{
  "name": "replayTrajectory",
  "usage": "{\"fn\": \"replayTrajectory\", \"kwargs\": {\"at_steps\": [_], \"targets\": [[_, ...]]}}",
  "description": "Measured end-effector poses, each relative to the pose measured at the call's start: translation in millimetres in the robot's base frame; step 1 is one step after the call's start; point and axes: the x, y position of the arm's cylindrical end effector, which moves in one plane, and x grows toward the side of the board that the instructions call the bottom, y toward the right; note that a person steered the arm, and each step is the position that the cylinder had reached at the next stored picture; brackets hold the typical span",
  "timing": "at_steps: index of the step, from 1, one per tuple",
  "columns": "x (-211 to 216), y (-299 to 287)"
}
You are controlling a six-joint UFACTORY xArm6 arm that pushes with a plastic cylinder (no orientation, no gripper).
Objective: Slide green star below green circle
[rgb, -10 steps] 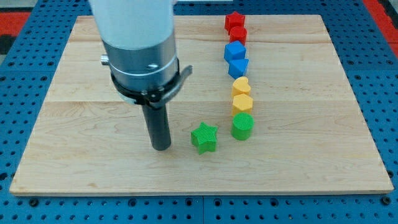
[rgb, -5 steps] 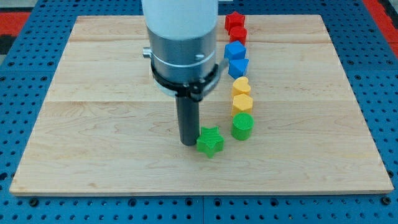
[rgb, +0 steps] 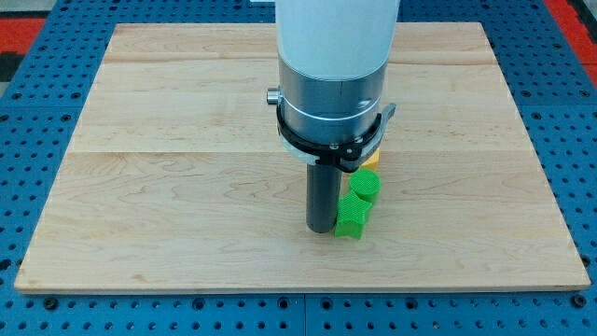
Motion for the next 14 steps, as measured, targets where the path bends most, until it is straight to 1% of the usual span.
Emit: {"fn": "replayTrajectory", "kwargs": {"at_steps": [1,2,4,7,9,11,14], "targets": [[-6.7,-11.0],[-23.2,-11.8],[-28.9,8.5],[-18.1,14.2],[-15.1,-17.5],[15.0,-9.1],[16.5,-1.4]]}}
